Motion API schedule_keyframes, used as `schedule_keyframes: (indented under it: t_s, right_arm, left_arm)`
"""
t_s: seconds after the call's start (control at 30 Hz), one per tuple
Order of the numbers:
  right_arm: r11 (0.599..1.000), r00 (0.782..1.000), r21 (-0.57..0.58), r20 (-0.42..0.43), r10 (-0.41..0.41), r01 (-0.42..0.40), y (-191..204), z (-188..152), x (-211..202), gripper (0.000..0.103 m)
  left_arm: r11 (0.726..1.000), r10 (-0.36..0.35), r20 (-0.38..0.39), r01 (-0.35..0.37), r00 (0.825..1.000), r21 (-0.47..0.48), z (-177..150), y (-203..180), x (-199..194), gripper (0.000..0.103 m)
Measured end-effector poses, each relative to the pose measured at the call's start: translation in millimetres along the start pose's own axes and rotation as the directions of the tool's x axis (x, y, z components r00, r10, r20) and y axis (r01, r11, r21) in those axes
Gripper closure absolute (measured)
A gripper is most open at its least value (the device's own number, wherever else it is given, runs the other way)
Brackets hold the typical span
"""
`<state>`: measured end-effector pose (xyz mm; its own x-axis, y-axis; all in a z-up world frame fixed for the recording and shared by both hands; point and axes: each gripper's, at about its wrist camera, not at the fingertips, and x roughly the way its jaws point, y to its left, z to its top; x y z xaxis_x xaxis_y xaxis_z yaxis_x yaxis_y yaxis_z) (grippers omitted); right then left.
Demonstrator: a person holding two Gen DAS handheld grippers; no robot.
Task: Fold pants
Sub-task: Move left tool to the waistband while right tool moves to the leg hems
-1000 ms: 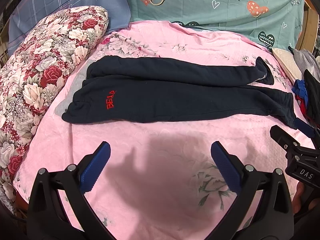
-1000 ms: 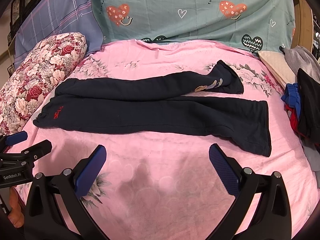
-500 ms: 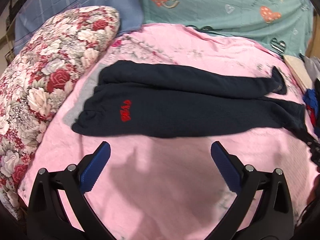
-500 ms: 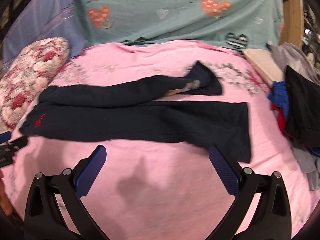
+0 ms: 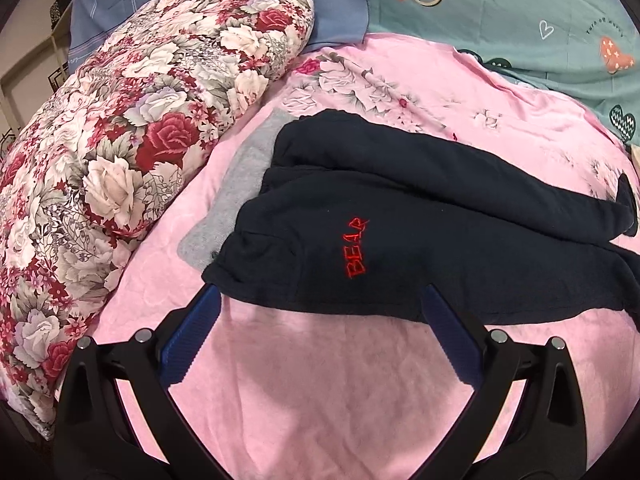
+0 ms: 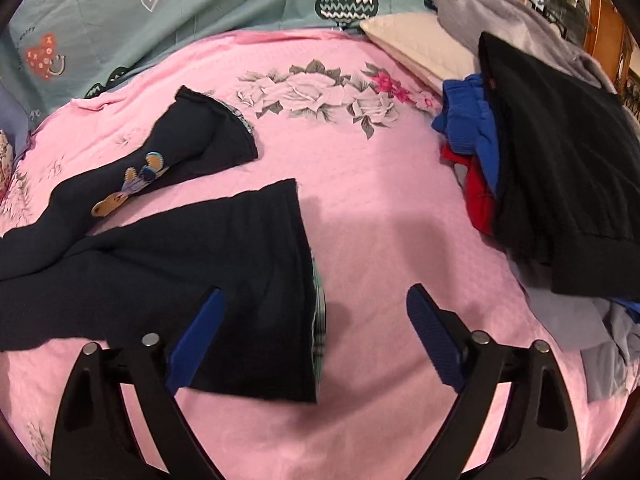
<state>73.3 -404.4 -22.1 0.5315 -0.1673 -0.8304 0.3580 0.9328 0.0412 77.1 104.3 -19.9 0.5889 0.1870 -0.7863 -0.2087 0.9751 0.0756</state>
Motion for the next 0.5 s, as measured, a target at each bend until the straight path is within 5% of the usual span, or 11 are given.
schedule_keyframes:
  t_s: [0.07,0.13,0.17,0.2,0.33,0.43,0.5]
  right_arm:
    - [0.999,0.999,-0.008,-0.010,0.039,-0.039,4,10,7,0.020]
    - [0.997,0.997,-0.027,-0.030,0.077,-0.078,10,19,16,0.038]
    - [0.991,0.991,-0.039,-0.058,0.122,-0.124,13,23,23,0.085]
    - [0.986,0.982,-0.028,-0.099,0.159,-0.163,12,27,29,0.097]
    - [0.993,0.993,-0.031,-0.012,0.116,-0.117,5,50,23,0.097]
    - [0.994,0.998,-0.085,0.034,-0.061,0.063,13,60,35,0.096]
    - [0.957,0.973,-0.196,-0.046,-0.224,0.211,25,57,60,0.064]
  left_arm:
    - [1.000,0.003,-0.005,-0.003,1.000,0.020,0,-6,2,0.002]
    - [0.999,0.011,-0.005,-0.011,1.000,0.038,1,-11,3,0.002]
    - [0.999,0.013,-0.006,-0.013,1.000,0.040,2,-11,4,0.002]
    - [0.999,0.014,-0.011,-0.013,1.000,0.040,3,-12,5,0.002]
    - [1.000,0.014,-0.016,-0.014,1.000,0.016,6,-5,6,0.002]
    - [0.999,0.037,-0.022,-0.037,0.999,-0.008,10,5,10,0.002]
    - [0.998,0.045,-0.036,-0.046,0.998,-0.030,12,12,15,0.002]
